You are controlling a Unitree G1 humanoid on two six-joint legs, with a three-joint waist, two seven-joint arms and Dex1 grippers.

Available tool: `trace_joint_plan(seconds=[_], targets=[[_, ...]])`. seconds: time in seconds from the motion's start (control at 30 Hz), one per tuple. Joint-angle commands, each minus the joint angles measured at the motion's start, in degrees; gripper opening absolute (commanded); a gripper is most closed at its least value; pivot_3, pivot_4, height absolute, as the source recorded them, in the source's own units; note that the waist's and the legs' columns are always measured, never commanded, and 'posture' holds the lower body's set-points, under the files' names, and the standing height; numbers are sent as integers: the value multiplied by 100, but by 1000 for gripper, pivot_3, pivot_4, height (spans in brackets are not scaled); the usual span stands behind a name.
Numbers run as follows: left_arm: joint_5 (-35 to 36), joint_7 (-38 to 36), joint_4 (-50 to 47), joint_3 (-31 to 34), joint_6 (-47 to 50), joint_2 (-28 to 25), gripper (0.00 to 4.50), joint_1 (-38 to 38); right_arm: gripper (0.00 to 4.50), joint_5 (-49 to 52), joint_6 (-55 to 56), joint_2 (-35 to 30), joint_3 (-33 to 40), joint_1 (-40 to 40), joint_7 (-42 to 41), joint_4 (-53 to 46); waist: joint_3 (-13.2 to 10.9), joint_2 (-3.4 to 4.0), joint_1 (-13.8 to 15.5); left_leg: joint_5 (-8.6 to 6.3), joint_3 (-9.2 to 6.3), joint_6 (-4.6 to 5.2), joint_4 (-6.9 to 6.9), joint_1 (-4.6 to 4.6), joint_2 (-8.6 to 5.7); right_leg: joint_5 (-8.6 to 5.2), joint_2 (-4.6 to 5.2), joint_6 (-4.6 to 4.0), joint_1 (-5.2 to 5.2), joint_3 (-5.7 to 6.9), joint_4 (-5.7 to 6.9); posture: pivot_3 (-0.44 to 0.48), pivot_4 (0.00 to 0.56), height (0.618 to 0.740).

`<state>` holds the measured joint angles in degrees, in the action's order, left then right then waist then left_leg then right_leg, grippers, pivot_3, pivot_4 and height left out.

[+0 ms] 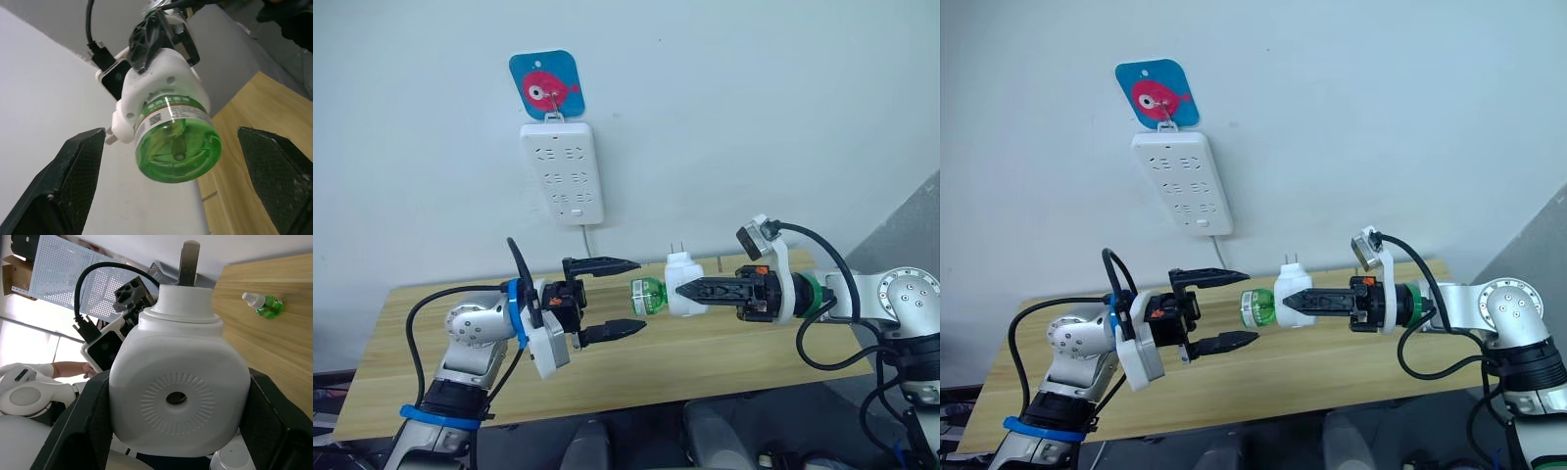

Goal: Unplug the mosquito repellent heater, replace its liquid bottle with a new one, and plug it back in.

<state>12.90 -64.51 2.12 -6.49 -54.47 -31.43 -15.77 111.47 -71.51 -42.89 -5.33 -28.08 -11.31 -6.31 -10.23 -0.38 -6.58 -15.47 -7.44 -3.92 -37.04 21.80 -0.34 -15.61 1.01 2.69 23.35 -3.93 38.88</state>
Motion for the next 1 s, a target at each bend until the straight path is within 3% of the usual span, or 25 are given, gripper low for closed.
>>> trace_joint_plan(seconds=[0.03, 0.13, 0.17, 0.43, 0.6, 0.73, 0.87, 1.0], targets=[[-145, 290, -25, -77, -83, 18, 4500, -151, 3040, 153, 70, 21, 156, -90, -27, -65, 0, 0, -2, 0, 0, 0, 0, 0, 0, 0, 0, 0, 0, 0, 0, -158, 148, 740], [-206, 435, -37, -162, -30, -13, 4500, -249, 3040, 153, 73, 27, 163, -85, -14, -65, 0, 0, -3, 0, -2, 0, 0, 1, 0, 0, 0, 0, -1, 1, 0, -158, 148, 740], [-214, 477, -51, -188, -3, -23, 4313, -291, 3040, 153, 77, 32, 165, -84, -9, -67, 0, 0, -4, 0, -2, 0, 0, 0, 0, 0, 0, 0, -1, 1, 0, -160, 148, 740], [-188, 640, -188, -328, 226, -162, 2237, -446, 3040, 153, 107, 39, 159, -77, -3, -89, 0, 0, -12, 0, -4, 0, 0, 0, 0, 0, 0, 0, -1, 3, 1, -161, 150, 740], [83, 577, -386, -359, 634, -341, 2238, -460, 3040, 153, 118, 39, 163, -69, 9, -91, 0, 0, -17, 0, -4, 0, 0, 0, 0, 0, 0, 0, -1, 3, 1, -161, 150, 740], [1409, 404, -1330, -449, 3323, -1045, 2238, -234, 3040, 153, 132, 20, 186, -48, 16, -95, -1, -1, -67, 0, -9, 0, 1, 2, 1, 0, -1, 0, -1, 5, 2, -166, 154, 740], [3311, 974, -1890, -293, 7299, -2010, 2238, -601, 3040, 153, 112, -18, 213, -32, -14, -74, -10, -14, -118, 0, -23, 1, 1, 4, 1, -4, -1, 6, -1, 19, 6, -150, 155, 740], [4484, 713, -1794, -270, 9511, -2563, 2238, -1085, 3040, 153, 120, -2, 173, -68, -26, -79, -15, -14, -152, 0, -24, 1, 4, -1, 3, -18, -9, 27, -3, 24, 4, -146, 154, 740]])
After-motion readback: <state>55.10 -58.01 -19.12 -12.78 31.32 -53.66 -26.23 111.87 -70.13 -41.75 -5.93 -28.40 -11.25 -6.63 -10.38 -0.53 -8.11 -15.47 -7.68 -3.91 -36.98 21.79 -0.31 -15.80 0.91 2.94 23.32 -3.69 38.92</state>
